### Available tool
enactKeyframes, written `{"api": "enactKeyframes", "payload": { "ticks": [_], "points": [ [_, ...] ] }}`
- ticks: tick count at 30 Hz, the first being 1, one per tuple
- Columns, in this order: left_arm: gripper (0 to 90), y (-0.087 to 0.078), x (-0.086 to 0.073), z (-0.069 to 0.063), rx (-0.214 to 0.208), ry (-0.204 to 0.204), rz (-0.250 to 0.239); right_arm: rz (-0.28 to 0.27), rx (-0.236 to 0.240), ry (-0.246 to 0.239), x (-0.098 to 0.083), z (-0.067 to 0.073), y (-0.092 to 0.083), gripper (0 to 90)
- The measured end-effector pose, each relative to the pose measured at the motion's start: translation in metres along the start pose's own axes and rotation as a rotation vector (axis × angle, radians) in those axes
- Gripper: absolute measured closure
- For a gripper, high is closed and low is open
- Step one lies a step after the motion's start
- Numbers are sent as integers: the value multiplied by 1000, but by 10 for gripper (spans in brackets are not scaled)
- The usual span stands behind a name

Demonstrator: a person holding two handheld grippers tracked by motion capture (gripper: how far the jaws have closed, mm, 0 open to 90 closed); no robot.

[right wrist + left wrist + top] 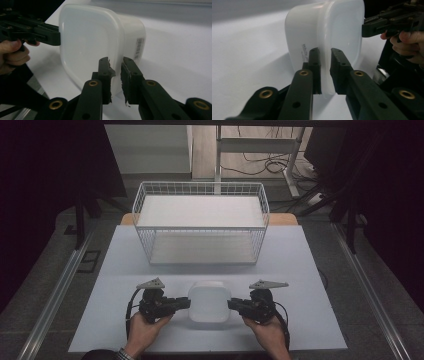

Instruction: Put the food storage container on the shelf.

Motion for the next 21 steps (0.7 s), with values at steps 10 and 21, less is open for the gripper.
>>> {"api": "enactKeyframes", "payload": {
  "ticks": [10,21],
  "points": [
    [804,-2,8,-3,47,26,-16,-42,-2,-25,6,1,-2,783],
    [803,-13,26,-1,72,47,-35,-70,23,-56,26,5,-5,785]
  ]
}}
Point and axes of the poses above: each handheld gripper's, and its own axes: y roughly forward along the jaws, x roughly out of its top, z roughly to its left, the point moved 4 cm from there along y, roughly forward along the jaws, and after that the axes turned 5 degrees about y, right-handed, at the moved point
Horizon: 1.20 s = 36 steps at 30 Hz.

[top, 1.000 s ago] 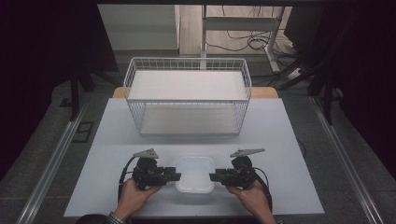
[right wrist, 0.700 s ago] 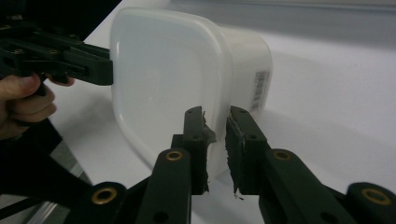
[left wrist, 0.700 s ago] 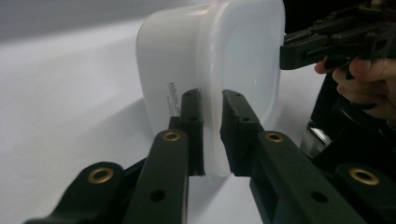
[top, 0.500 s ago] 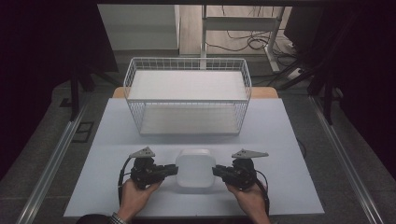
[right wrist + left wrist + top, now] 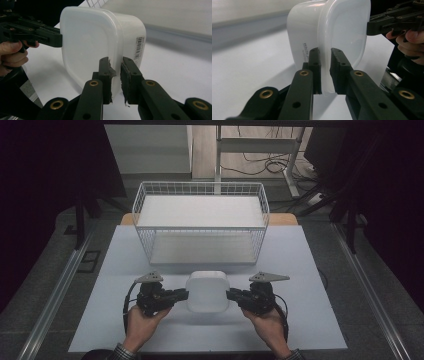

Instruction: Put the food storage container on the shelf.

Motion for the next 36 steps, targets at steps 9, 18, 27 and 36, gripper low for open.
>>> {"api": "enactKeyframes", "payload": {
  "ticks": [9,18,27,36],
  "points": [
    [803,-9,27,3,27,35,-28,-30,-8,-37,29,4,-3,785],
    [803,-18,55,4,43,61,-58,-76,7,-51,56,3,-7,785],
    [804,-27,81,6,52,76,-77,-101,12,-54,80,4,-11,785],
    [805,-40,114,7,67,96,-107,-138,13,-78,115,10,-18,784]
  ]
}}
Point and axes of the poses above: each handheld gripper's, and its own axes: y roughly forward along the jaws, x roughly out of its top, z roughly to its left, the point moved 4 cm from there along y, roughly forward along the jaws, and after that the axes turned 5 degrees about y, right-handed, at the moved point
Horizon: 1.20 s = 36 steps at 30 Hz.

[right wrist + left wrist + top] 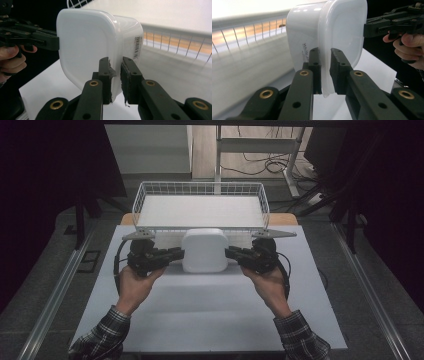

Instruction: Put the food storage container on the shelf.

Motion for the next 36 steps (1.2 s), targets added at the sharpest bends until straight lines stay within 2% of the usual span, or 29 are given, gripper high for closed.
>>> {"api": "enactKeyframes", "payload": {
  "ticks": [1,2,7,9,10,11,16,22,26,27,28,29,30,31,32,33,34,36],
  "points": [
    [805,-2,8,2,3,-1,-7,-7,-1,-1,9,0,0,784],
    [805,-2,8,2,3,-1,-7,-9,-6,-4,13,0,-1,784],
    [805,-7,34,7,18,12,-21,-33,-4,-10,34,1,0,783],
    [805,-8,38,8,20,13,-23,-44,-5,-13,44,1,1,782],
    [805,-9,46,11,23,16,-26,-46,-9,-19,48,0,1,782],
    [805,-9,46,11,23,16,-26,-46,-9,-19,48,0,1,782],
    [805,-10,69,21,34,15,-32,-64,-23,-22,73,-2,5,779],
    [804,-4,85,31,50,5,-26,-76,-43,-10,93,-10,13,774],
    [807,1,90,36,36,-9,-26,-73,-71,-2,98,-16,18,774],
    [813,3,93,37,9,-11,-28,-74,-110,-2,101,-21,22,894],
    [824,6,95,35,-45,-18,-35,-80,-72,5,102,-22,23,892],
    [827,6,95,35,-45,-18,-35,-80,-72,5,102,-22,23,892],
    [828,13,98,31,-22,6,-13,-96,44,72,104,-19,27,892],
    [827,13,98,31,-22,6,-13,-96,44,72,104,-19,27,892],
    [827,21,99,33,15,16,12,-68,-65,-14,105,-13,36,891],
    [827,24,98,36,5,-5,12,-39,-87,-21,104,-13,41,891],
    [826,26,96,38,11,-13,13,-25,-88,-7,103,-14,45,891],
    [825,28,94,41,25,-16,18,-33,-74,-2,101,-16,49,891]
  ]
}}
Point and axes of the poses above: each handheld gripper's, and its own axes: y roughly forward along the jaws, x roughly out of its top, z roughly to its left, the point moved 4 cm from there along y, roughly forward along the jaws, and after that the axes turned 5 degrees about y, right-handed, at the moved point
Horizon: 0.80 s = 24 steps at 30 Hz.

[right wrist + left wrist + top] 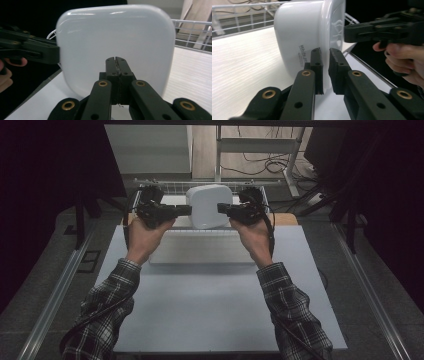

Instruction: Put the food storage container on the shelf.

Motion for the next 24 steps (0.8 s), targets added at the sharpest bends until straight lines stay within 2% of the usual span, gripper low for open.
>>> {"api": "enactKeyframes", "payload": {
  "ticks": [4,5,9,11,15,22,24],
  "points": [
    [820,-1,-2,8,16,-20,-14,-1,-9,2,-2,-6,1,891],
    [819,-3,-3,12,22,-31,-25,-15,-1,22,-1,-10,-2,889],
    [846,-3,-4,18,39,-42,-36,-36,-7,24,0,-16,-8,868],
    [844,-1,-3,21,48,-49,-36,-66,-17,29,4,-22,-13,843],
    [798,3,1,26,64,-53,-50,-92,-47,16,7,-29,-14,818],
    [761,15,7,35,92,-59,-43,-93,-73,25,14,-41,-7,798],
    [738,17,10,38,122,-41,-48,-91,-85,18,16,-43,-4,798]
  ]
}}
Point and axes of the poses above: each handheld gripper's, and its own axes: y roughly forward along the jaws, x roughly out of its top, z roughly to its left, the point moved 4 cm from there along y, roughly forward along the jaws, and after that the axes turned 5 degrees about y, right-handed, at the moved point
